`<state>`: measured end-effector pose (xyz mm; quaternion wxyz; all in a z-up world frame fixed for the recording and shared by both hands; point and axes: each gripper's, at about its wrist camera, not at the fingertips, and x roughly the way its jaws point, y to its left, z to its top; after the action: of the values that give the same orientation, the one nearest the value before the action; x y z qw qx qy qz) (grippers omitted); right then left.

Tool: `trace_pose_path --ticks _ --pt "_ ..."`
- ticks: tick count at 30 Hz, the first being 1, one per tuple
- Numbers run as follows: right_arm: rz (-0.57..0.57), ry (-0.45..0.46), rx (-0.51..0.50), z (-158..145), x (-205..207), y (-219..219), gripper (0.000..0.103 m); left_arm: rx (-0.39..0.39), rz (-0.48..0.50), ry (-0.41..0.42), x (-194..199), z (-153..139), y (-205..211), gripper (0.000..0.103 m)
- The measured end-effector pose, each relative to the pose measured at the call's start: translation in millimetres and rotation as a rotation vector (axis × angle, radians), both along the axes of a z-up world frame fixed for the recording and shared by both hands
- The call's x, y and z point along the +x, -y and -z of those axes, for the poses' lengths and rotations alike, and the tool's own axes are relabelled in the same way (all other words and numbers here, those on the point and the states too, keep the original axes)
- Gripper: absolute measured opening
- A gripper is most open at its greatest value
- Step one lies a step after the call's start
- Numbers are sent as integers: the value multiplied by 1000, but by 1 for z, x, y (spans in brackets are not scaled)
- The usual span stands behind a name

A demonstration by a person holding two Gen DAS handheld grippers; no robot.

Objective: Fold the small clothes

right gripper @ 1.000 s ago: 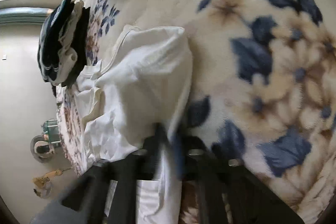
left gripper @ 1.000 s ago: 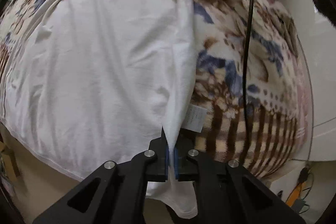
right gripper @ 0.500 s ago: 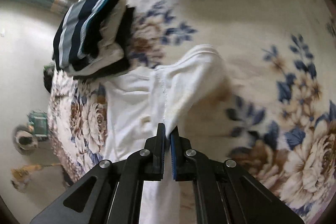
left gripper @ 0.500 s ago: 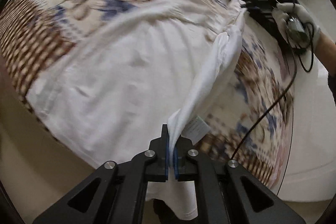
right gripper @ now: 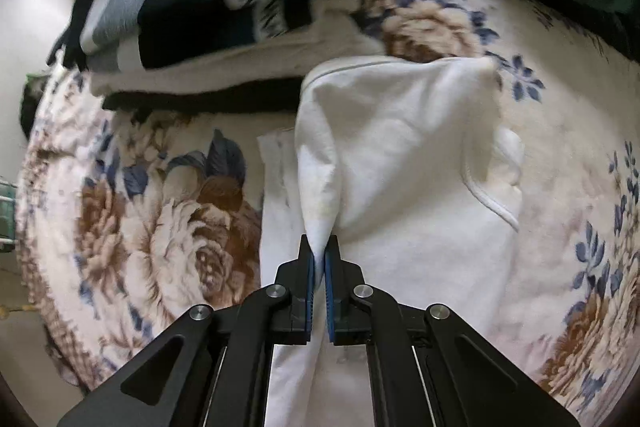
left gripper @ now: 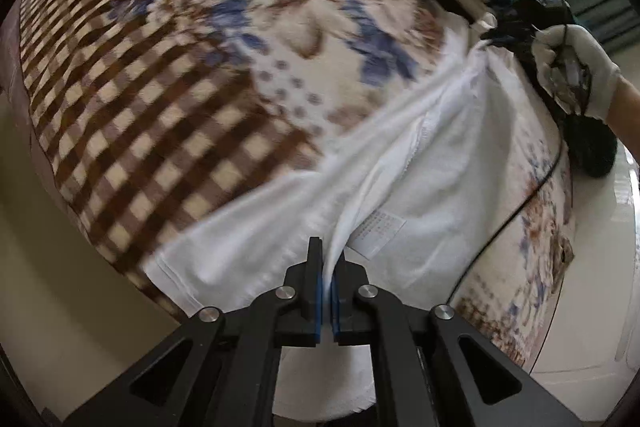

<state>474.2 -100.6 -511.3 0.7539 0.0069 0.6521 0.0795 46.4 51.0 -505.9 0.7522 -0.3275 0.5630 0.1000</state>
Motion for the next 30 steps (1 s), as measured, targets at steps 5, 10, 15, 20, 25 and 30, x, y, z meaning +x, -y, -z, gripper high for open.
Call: trace_pose_path --ticks 5,10,15,20,25,30 --pt "9 -36 -40 18 1 -17 5 -31 -12 -61 -9 27 -21 3" --pt "18 -98 25 7 -6 -8 39 -166 -66 -75 -24 31 -55 9" --pt "1 -95 122 -41 -63 38 50 -153 -136 -63 -54 2 -93 50" --pt "24 -185 133 -46 -165 95 50 -116 9 -62 -44 -8 -76 53" --pt "64 -323 146 1 -275 128 50 -53 216 -141 -9 29 -33 53" --pt "167 -451 227 61 -346 132 50 27 265 -166 -1 53 -23 53"
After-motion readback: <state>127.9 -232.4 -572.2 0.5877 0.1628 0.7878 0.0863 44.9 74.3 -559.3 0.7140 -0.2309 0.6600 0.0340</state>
